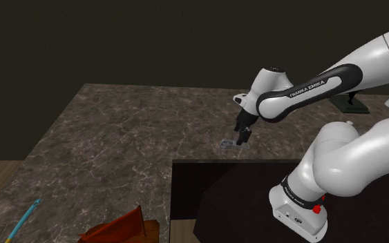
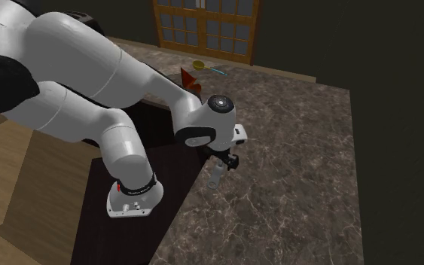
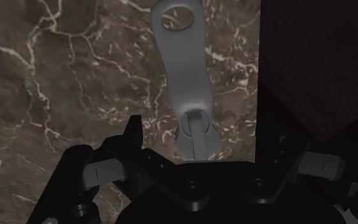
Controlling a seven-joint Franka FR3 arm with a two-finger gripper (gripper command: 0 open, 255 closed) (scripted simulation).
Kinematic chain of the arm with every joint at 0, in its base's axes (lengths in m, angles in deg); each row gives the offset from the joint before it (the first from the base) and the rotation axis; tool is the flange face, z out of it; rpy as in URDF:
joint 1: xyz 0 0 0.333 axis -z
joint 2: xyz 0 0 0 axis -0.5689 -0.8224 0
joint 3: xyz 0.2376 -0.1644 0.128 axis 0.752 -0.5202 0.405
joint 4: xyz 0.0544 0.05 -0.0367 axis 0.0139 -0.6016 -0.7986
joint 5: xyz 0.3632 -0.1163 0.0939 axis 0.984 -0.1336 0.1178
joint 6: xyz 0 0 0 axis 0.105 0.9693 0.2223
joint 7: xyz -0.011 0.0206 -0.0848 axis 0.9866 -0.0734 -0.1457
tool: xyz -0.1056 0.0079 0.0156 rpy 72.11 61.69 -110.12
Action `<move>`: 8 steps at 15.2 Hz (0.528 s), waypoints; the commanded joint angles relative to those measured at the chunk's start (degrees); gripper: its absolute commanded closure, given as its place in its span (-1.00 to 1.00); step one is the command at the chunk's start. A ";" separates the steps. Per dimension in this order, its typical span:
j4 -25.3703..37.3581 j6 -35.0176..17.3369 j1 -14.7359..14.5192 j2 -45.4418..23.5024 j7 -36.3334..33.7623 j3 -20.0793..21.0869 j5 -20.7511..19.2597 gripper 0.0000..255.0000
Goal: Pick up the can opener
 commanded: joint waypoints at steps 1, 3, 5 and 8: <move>-0.34 -3.34 -1.16 -2.97 1.39 -1.30 0.48 -1.00; -0.64 -6.13 -2.25 -5.46 2.21 -2.35 1.22 -1.00; -0.85 -8.97 -3.67 -8.07 3.23 -3.59 2.28 -1.00; -0.96 -11.22 -5.10 -10.19 4.23 -4.76 3.44 -1.00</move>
